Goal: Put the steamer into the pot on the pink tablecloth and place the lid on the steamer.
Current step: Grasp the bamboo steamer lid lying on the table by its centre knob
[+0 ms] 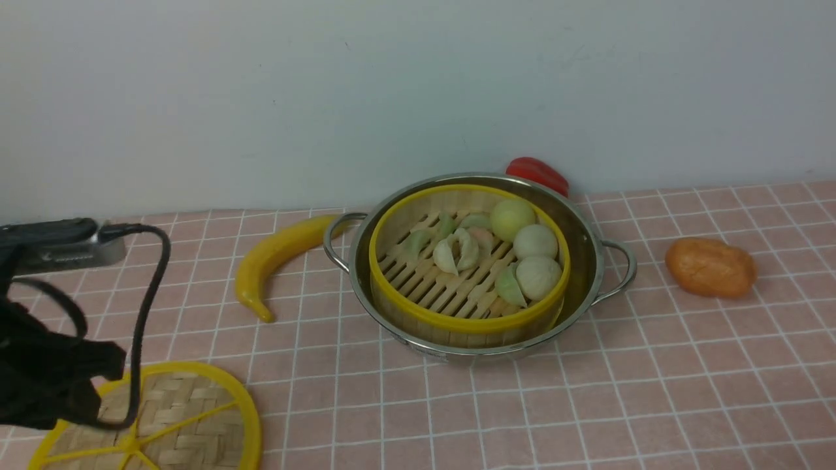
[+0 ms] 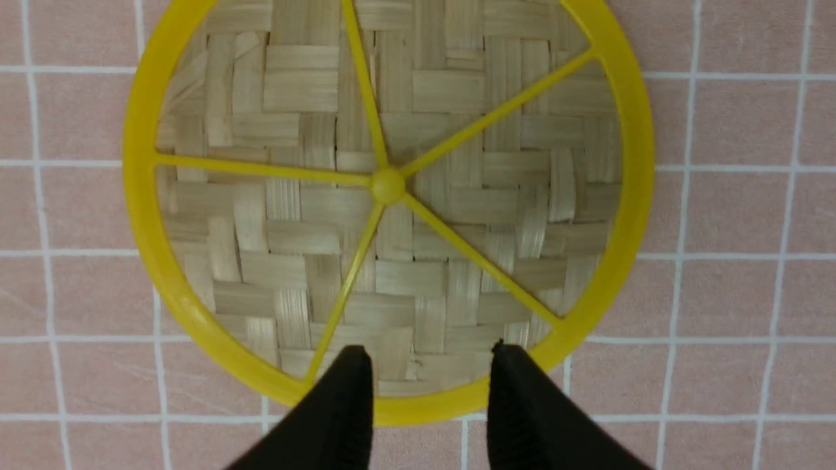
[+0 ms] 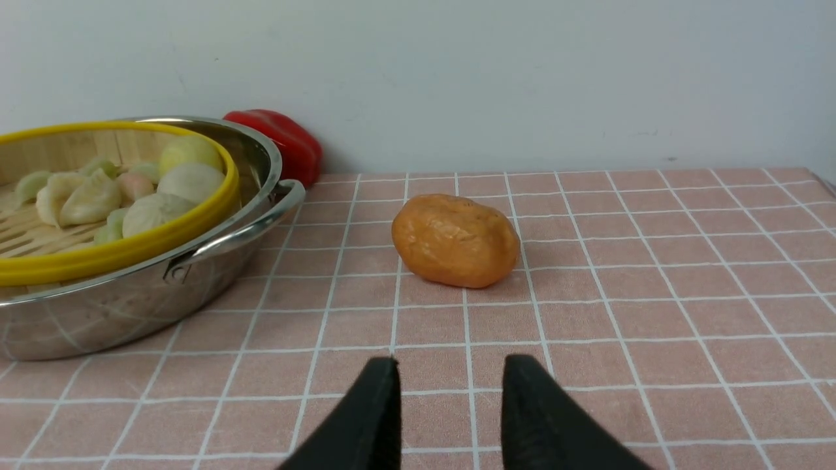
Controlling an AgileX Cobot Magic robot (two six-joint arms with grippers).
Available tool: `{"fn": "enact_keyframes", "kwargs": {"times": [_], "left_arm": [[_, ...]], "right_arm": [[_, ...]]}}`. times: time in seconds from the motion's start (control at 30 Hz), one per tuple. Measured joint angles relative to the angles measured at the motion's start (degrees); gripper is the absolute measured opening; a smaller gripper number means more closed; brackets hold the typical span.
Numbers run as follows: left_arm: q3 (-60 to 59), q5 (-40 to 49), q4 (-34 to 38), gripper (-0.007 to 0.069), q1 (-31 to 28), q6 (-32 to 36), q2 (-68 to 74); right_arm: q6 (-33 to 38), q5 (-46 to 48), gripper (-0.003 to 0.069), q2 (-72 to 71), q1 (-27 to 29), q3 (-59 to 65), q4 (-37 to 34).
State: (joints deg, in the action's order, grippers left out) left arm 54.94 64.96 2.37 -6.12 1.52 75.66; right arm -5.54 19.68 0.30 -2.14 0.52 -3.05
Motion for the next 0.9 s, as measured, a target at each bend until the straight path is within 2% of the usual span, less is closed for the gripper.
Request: {"fn": "enact_keyframes", "kwargs": {"times": [0.23, 0.63, 0.67, 0.77, 0.9], "left_arm": [[2.5, 0.0, -1.7, 0.0243, 0.0, 1.1, 14.8], [2.5, -5.8, -3.3, 0.0241, 0.0, 1.0, 25.3], [2.6, -5.8, -3.3, 0.0234, 0.0, 1.0, 25.4], [2.7, -5.3, -3.0, 0.0129, 0.0, 1.1, 25.4], [2.9, -5.0, -3.0, 0.0116, 0.0, 2.4, 25.4]], "right_arm": [[0.0, 0.0, 0.0240, 0.0, 0.0, 0.0, 0.0], [0.0, 0.0, 0.0240, 0.0, 0.0, 0.0, 0.0], [0.0, 0.0, 0.0240, 0.0, 0.0, 0.0, 0.0], [0.0, 0.0, 0.0240, 0.0, 0.0, 0.0, 0.0], [0.0, 0.0, 0.0240, 0.0, 0.0, 0.0, 0.0]]}}
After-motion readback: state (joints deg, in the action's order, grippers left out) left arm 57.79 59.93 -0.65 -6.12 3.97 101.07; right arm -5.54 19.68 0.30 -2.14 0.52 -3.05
